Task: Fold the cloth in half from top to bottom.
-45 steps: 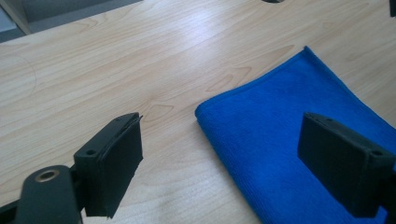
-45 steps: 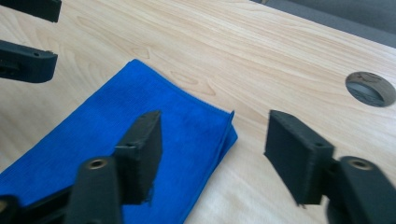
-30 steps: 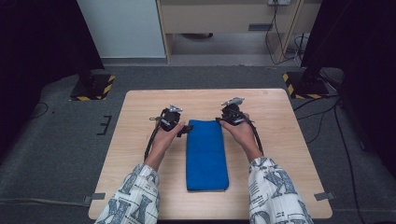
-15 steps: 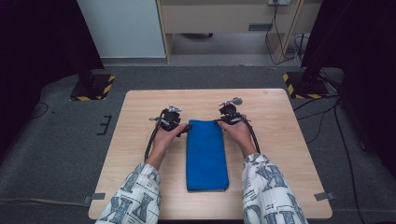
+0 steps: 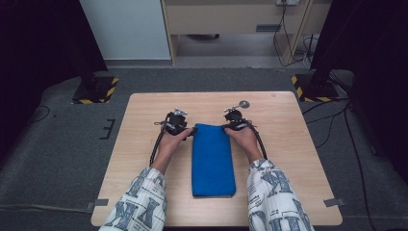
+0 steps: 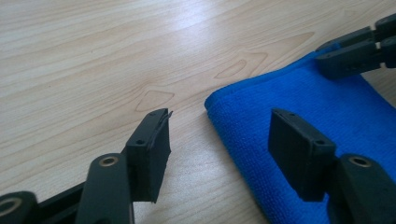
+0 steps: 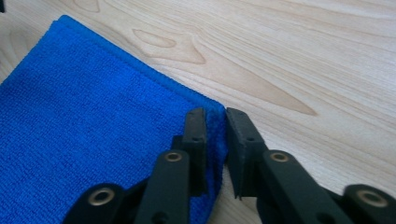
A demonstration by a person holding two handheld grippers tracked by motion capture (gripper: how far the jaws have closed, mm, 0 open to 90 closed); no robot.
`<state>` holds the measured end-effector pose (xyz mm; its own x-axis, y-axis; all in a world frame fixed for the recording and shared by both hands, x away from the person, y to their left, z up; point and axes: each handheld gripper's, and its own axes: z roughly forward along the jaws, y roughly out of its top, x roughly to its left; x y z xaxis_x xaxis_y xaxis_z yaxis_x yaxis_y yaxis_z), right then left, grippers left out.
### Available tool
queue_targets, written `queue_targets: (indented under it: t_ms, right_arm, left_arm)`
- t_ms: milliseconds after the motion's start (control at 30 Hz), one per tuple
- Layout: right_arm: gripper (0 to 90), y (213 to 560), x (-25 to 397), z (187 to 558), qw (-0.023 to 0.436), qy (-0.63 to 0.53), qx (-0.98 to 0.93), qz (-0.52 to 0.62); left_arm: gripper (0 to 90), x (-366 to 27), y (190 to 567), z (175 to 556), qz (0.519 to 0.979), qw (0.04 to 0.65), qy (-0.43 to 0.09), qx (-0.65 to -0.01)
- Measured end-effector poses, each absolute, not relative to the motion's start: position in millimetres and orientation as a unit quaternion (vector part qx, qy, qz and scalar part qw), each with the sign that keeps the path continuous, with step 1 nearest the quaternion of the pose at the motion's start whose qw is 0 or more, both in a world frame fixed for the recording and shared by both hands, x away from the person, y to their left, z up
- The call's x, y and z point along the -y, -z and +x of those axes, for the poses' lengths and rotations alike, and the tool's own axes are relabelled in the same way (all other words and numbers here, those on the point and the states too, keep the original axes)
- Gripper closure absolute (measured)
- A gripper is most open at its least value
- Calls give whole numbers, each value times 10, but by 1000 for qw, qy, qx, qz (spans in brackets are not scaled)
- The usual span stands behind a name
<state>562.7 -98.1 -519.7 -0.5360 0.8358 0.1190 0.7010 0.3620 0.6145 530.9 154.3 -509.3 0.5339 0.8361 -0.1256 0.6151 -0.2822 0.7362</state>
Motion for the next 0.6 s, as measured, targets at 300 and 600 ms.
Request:
queue_targets:
  t_ms: [300, 600]
  right_arm:
    - [860, 5230, 947, 5544, 137, -326, -817, 455]
    - [863, 5197, 973, 5503, 137, -341, -810, 456]
  left_arm:
    - [486, -1430, 5245, 5385, 784, 372, -164, -470]
    - [598, -1298, 5282, 5428, 795, 355, -163, -464]
